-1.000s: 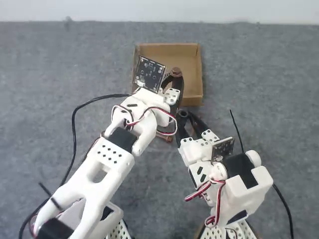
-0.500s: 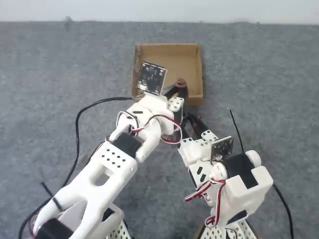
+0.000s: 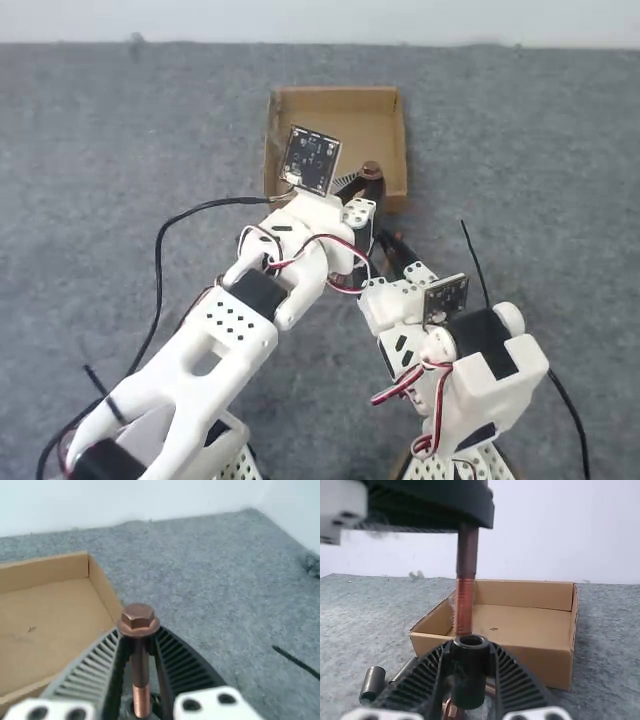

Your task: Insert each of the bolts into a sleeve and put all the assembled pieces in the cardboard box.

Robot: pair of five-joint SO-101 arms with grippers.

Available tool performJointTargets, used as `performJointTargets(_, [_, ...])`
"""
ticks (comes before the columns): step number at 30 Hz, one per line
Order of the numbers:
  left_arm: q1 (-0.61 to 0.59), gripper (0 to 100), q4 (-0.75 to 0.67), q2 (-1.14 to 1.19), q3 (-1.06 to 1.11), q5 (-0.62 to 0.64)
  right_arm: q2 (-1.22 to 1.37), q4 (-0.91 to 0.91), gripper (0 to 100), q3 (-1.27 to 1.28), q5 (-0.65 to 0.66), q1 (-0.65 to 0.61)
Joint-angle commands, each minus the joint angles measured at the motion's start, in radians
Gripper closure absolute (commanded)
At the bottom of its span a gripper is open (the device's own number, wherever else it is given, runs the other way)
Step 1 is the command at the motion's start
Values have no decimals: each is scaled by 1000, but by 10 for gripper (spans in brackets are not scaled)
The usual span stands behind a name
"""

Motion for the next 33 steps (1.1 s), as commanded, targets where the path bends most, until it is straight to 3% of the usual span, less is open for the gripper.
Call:
performJointTargets(1, [3, 989, -135, -51, 33, 12, -45, 7, 992, 25, -8, -2])
performJointTargets(4, [3, 989, -199, -58, 76, 12, -45, 7, 992, 25, -8, -2])
performJointTargets(17, [-15, 989, -201, -60, 136, 12, -53, 1, 992, 28, -5, 4])
performJointTargets(24, [-11, 989, -201, -60, 136, 12, -50, -1, 992, 28, 89, 5])
performJointTargets(33, [3, 989, 0, -100, 68, 12, -54, -1, 992, 28, 92, 21])
